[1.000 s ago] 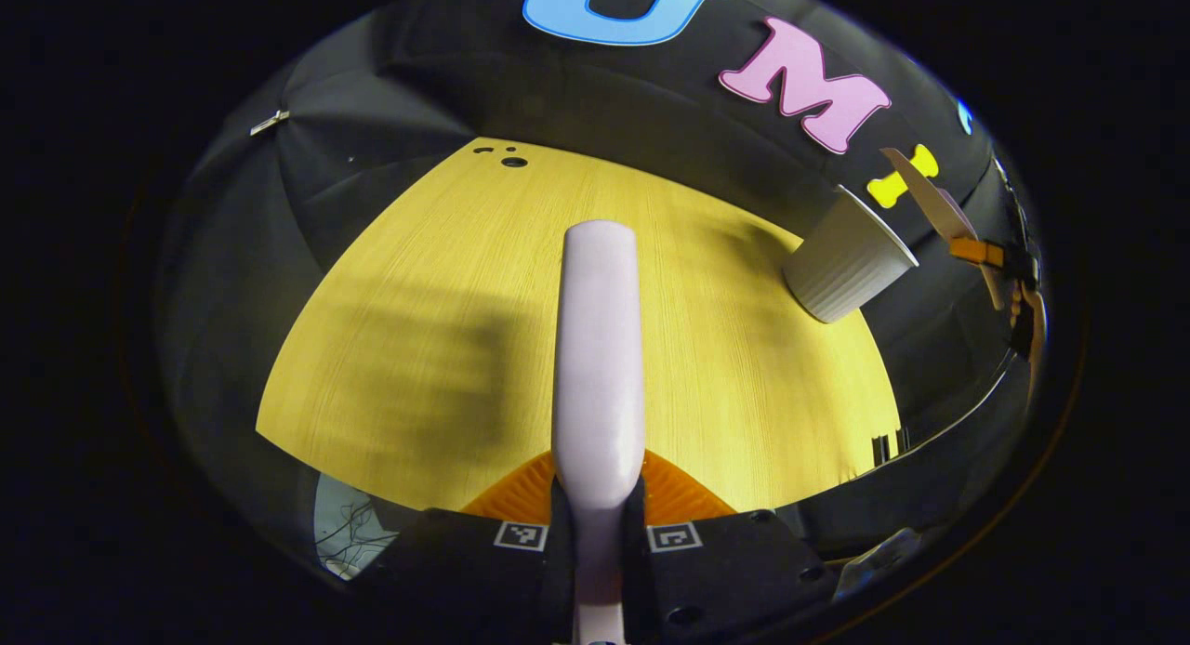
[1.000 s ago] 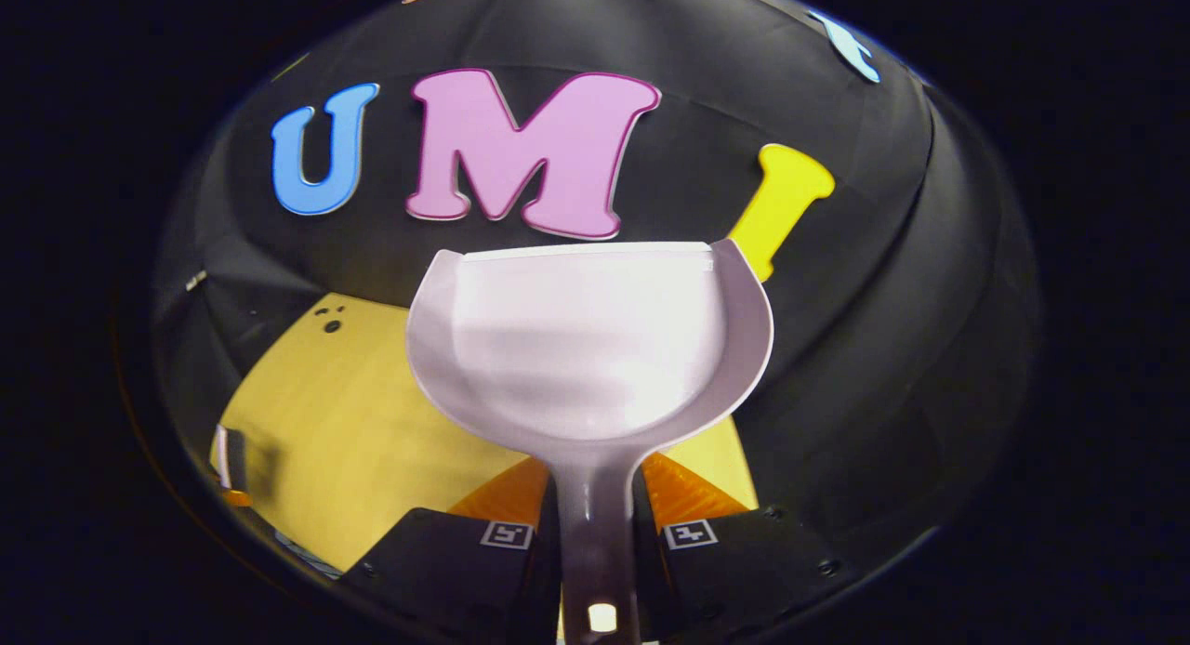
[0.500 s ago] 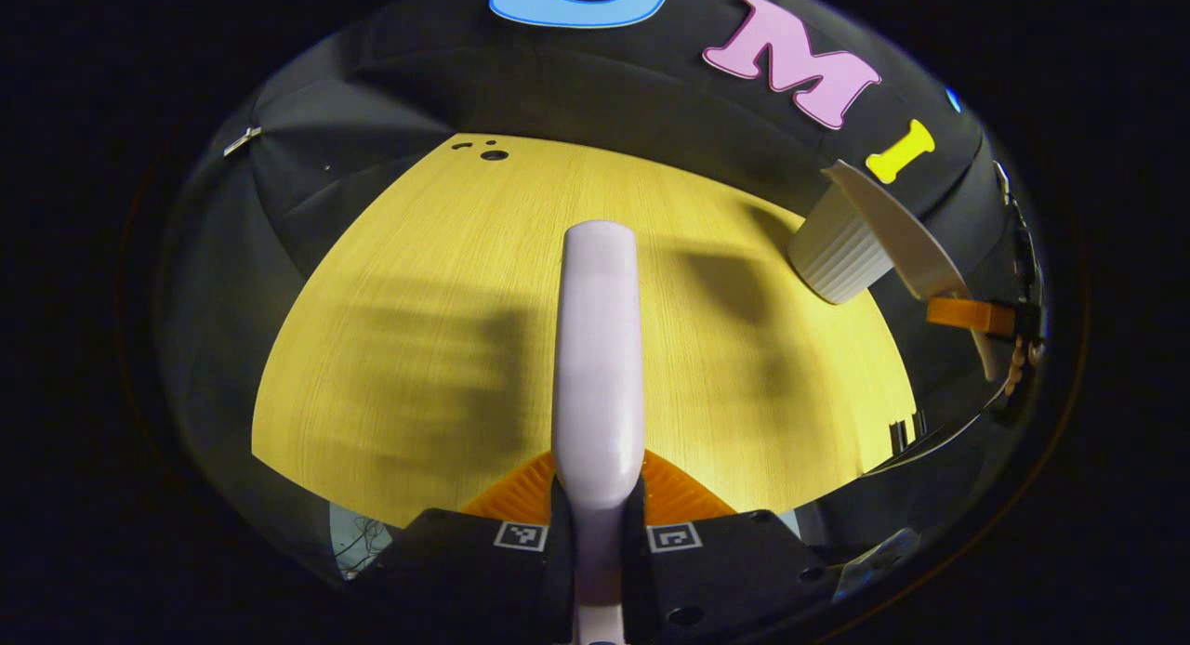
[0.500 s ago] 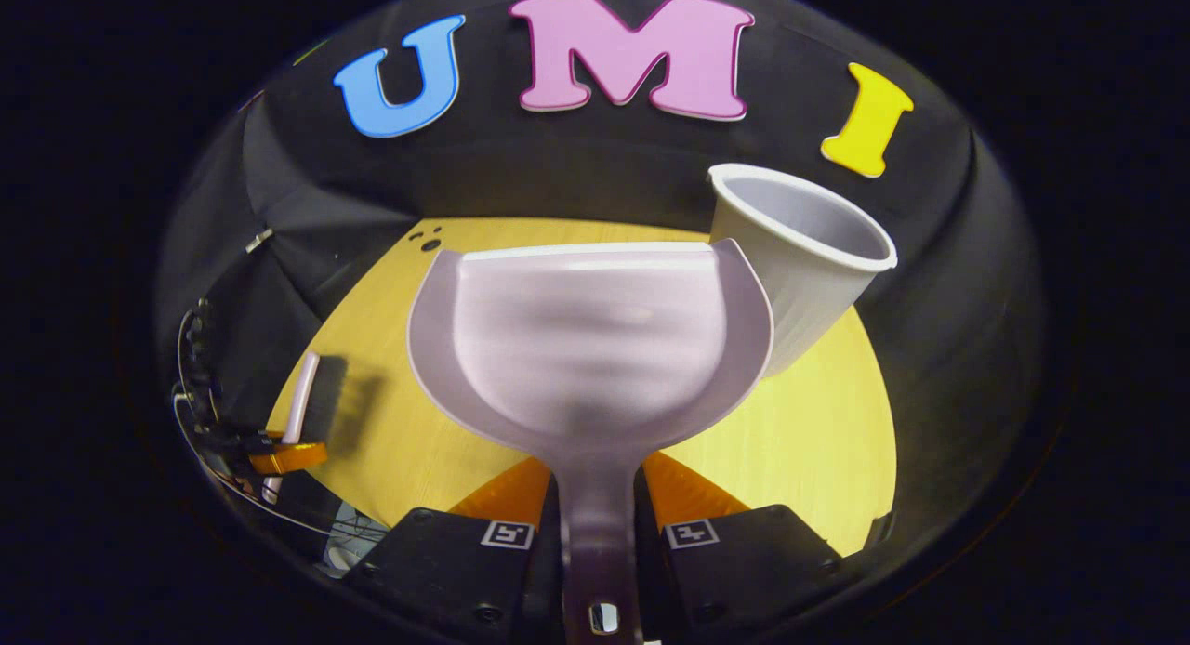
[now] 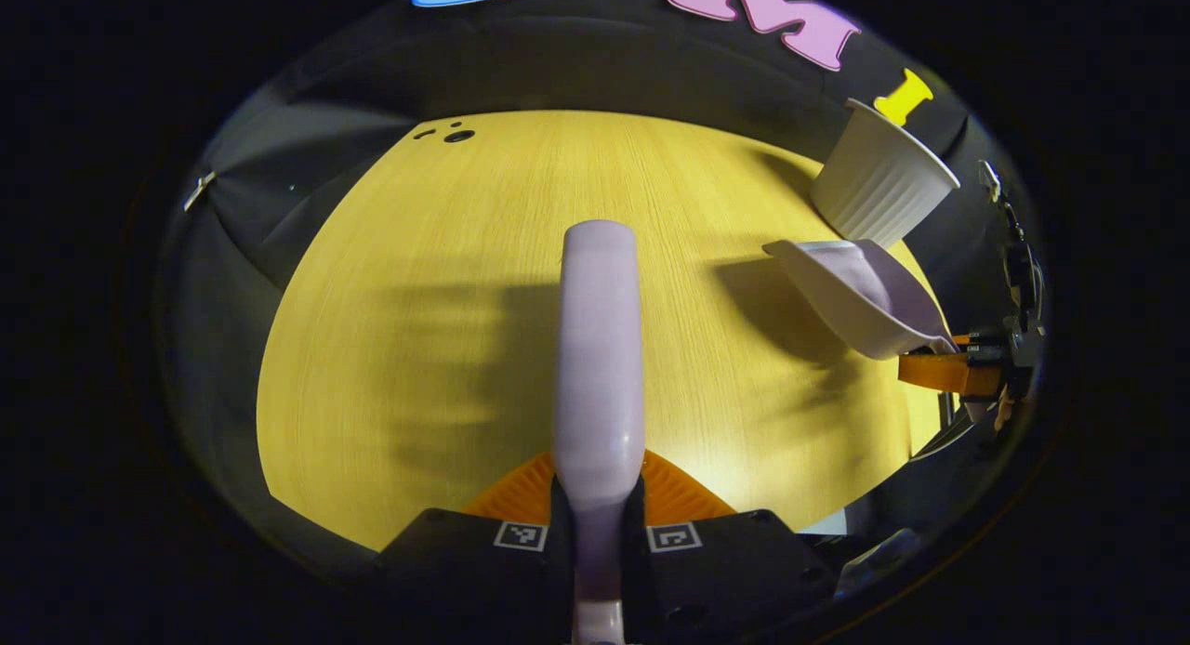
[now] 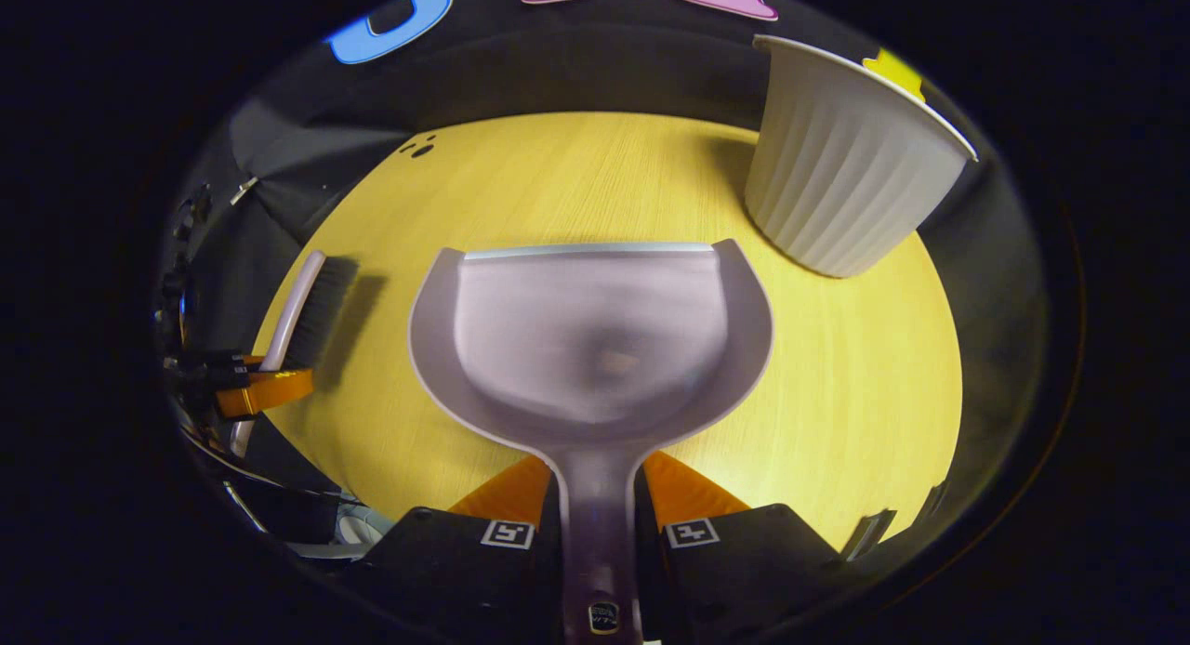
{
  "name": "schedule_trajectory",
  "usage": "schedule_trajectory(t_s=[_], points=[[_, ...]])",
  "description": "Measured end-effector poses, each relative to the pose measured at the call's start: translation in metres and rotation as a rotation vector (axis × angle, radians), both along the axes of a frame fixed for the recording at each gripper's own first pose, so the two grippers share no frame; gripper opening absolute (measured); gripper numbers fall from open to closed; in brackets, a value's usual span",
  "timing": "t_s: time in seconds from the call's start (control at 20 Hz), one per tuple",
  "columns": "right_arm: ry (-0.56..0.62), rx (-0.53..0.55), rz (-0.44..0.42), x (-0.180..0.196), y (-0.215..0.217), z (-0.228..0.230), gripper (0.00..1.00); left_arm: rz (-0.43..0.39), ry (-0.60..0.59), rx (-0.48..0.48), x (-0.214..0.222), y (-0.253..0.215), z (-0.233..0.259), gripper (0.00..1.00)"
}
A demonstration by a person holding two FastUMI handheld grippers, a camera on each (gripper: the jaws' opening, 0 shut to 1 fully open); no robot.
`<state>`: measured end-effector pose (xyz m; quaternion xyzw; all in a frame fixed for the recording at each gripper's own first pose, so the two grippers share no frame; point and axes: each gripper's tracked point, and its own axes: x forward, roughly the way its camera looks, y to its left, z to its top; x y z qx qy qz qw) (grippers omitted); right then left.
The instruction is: Pick up the small broom and dustpan from the desktop, sweep the trash into the dustpan with the broom, and then empty the trash into the garbage bin.
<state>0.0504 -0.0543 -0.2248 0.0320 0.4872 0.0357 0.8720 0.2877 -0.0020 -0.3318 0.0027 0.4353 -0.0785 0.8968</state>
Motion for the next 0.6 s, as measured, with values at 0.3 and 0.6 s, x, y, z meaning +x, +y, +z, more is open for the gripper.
schedule_trajectory(t_s=[0.3, 0.6], points=[[0.049, 0.005, 0.009, 0.009, 0.011, -0.020, 0.36, 0.006, 0.078, 0.053, 0.031, -0.008, -0.018, 0.25], [0.123, -0.002, 0.043, 0.007, 0.014, -0.038, 0.37, 0.052, 0.155, 0.063, 0.033, -0.006, -0.033, 0.30]])
